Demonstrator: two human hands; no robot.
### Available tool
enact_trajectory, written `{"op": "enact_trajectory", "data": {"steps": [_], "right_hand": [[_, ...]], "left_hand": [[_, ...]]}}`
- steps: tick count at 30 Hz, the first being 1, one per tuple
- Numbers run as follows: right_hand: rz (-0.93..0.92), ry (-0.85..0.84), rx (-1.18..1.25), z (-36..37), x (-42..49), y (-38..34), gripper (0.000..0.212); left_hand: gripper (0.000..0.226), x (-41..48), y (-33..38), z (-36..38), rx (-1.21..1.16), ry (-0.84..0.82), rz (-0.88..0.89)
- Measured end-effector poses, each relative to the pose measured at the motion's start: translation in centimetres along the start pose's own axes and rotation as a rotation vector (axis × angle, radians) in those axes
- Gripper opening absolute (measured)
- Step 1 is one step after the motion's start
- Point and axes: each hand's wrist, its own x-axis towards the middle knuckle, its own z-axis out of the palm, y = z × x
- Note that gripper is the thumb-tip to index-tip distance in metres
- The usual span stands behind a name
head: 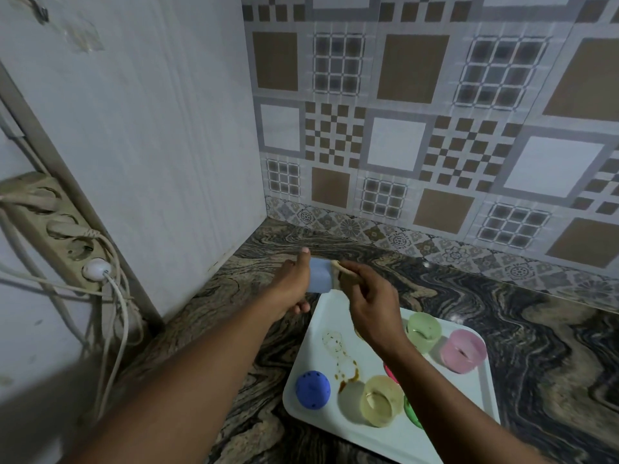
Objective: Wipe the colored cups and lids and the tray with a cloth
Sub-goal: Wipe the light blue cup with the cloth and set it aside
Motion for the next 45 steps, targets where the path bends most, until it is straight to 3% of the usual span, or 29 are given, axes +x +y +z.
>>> {"op": "enact_trajectory", "data": {"steps": [2,4,6,9,13,16,20,24,28,35,41,45], "right_hand": [[-0.173,-0.022,-0.109,0.8,-0.4,0.1,0.051],[-0.201,-0.036,-0.078,1.1,-0.7,0.6,0.046],[0.018,-0.043,0.106,0.7,-0.6,0.6,0.038],[0.398,0.015,0.411,1.1,0.7,-0.1,0.045],[0.474,-0.16,0.448,2.9,1.1,-2.1,0.036],[0.661,-0.24,0.553,3.4,1.0,-2.1,0.028],[0.963,-0.132,0.628,4.4,1.4,-0.9,0.023],[1.135,-0.172,0.592,6.0,0.5,0.2,0.012],[1.163,-0.26,0.536,6.7,-0.9,1.1,0.01],[1.14,-0.306,0.622,4.4,-2.1,1.7,0.011],[0.993,-0.152,0.498,-0.5,0.0,1.7,0.009],[0.932,-0.115,0.419,-2.2,-0.4,1.7,0.012]], "left_hand": [[0.068,0.1,0.1,0.4,-0.118,-0.032,-0.055],[0.065,0.5,0.0,0.5,-0.208,-0.038,-0.094],[0.066,0.7,-0.4,0.1,-0.327,-0.063,-0.126],[0.061,1.0,-0.3,-0.2,-0.401,-0.1,-0.101],[0.07,1.9,-0.3,-0.8,-0.092,0.103,0.061],[0.08,2.4,-2.5,-3.1,0.096,0.217,0.121],[0.063,1.3,-7.3,-5.2,0.193,0.138,0.105],[0.052,-0.5,-12.0,-5.4,0.366,-0.012,0.137],[0.065,-1.7,-14.3,-4.8,0.617,-0.135,0.094],[0.09,-3.0,-14.3,-3.6,0.861,-0.148,0.196],[0.048,-4.3,-11.3,-0.3,1.082,-0.164,0.705],[0.037,-4.5,-10.8,2.2,1.203,-0.256,0.716]]}}
